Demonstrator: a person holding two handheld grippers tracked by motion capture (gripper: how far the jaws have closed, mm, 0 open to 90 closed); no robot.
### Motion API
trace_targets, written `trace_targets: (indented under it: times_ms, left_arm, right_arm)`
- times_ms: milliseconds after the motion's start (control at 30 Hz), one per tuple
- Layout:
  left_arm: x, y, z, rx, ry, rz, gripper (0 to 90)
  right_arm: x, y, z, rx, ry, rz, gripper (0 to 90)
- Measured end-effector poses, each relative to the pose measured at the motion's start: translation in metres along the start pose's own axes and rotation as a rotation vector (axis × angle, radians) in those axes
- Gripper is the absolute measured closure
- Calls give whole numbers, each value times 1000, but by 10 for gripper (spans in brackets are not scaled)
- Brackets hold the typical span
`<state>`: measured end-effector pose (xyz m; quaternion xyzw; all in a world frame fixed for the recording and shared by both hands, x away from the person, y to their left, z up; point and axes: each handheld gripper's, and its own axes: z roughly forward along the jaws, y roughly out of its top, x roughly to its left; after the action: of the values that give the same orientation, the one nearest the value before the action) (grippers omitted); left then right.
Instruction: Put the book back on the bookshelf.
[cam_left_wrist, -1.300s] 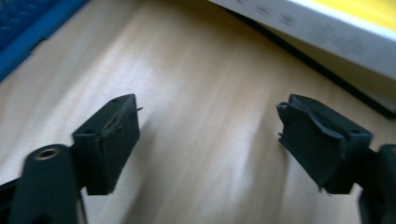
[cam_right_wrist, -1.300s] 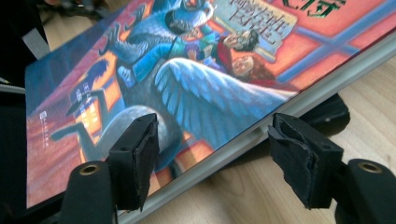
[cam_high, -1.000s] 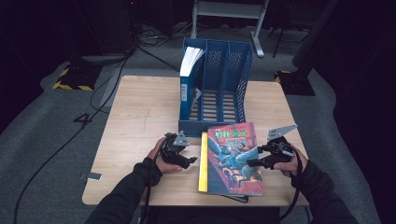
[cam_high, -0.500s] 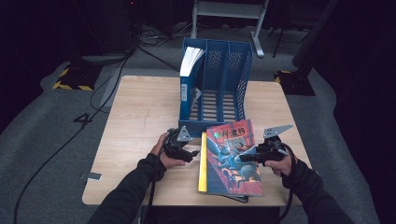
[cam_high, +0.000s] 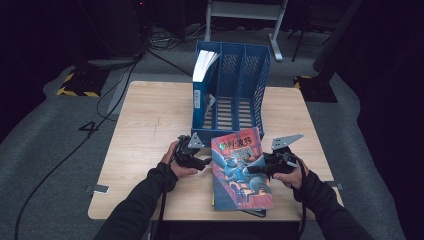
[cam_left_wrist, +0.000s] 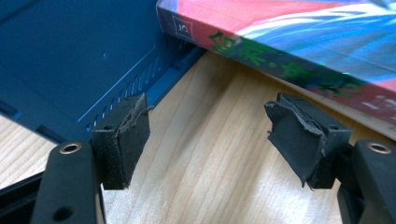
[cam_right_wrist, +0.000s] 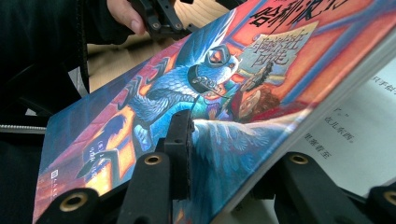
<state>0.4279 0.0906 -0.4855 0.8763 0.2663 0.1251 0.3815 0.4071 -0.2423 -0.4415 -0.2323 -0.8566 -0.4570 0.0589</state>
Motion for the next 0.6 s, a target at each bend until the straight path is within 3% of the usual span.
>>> trace_targets:
  times_ms: [100, 367, 600]
  left_arm:
    - [3, -1, -1, -22, -4, -11, 293]
    - [3, 0, 1, -23, 0, 10, 330]
    - [3, 0, 1, -23, -21, 11, 369]
  right_arm:
    - [1, 1, 2, 0, -1, -2, 674]
    - [4, 2, 4, -4, -6, -24, 674]
    - [7, 1, 4, -42, -13, -61, 686]
